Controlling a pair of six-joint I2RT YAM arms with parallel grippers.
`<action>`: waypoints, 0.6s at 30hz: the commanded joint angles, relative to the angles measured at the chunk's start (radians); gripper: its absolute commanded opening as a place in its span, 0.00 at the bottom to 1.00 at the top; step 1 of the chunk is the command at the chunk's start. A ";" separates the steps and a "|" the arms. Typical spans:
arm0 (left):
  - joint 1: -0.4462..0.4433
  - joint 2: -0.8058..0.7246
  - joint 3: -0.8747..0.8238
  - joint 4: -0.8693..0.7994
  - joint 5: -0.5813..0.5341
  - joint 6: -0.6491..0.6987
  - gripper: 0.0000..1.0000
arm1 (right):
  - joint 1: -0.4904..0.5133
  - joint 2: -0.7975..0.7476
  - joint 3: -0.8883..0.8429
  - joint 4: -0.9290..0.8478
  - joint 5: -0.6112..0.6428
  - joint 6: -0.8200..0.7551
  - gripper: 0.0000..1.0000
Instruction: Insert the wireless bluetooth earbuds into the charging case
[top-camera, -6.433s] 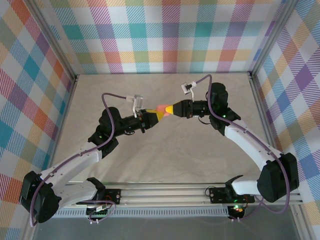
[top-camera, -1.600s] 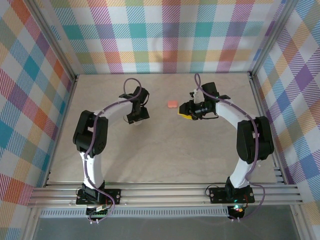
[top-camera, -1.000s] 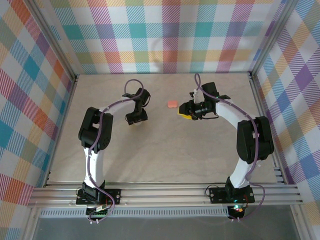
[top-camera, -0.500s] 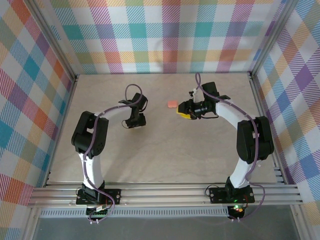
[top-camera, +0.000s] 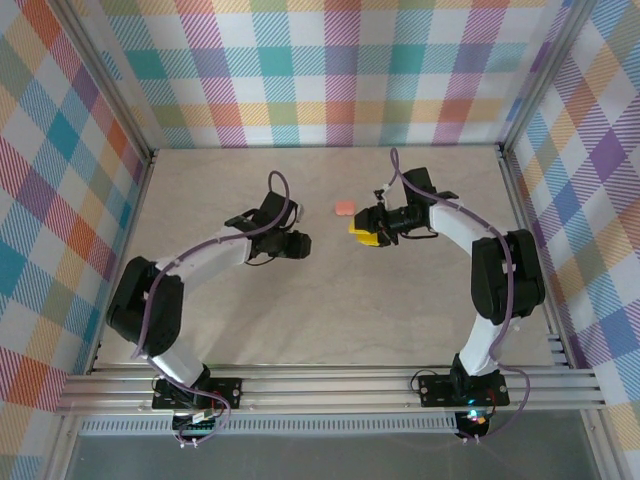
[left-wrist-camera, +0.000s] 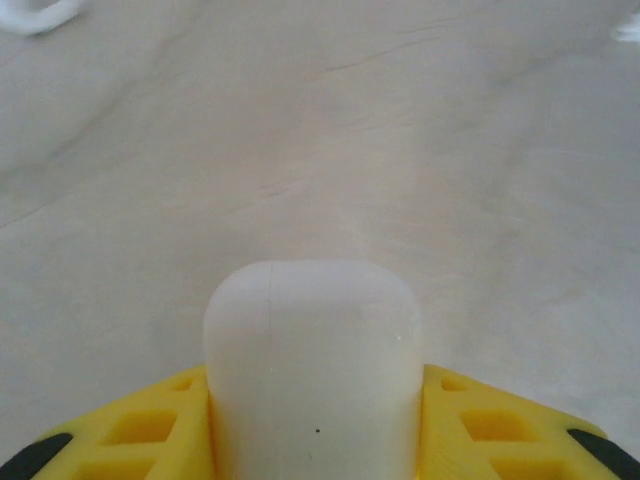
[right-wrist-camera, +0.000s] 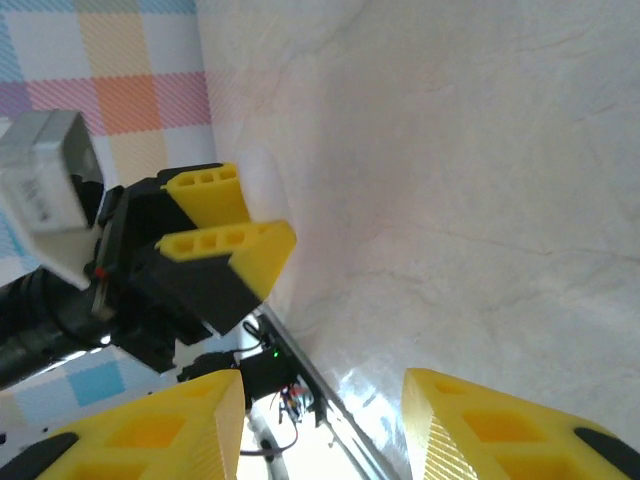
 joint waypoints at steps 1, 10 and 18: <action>-0.034 -0.085 -0.028 0.075 0.120 0.105 0.22 | 0.010 -0.049 0.063 -0.137 -0.087 -0.073 0.47; -0.065 -0.261 -0.127 0.233 0.300 0.230 0.23 | 0.037 -0.184 0.044 -0.133 -0.098 -0.010 0.46; -0.082 -0.384 -0.162 0.193 0.300 0.358 0.22 | 0.114 -0.254 0.109 -0.228 0.044 -0.037 0.46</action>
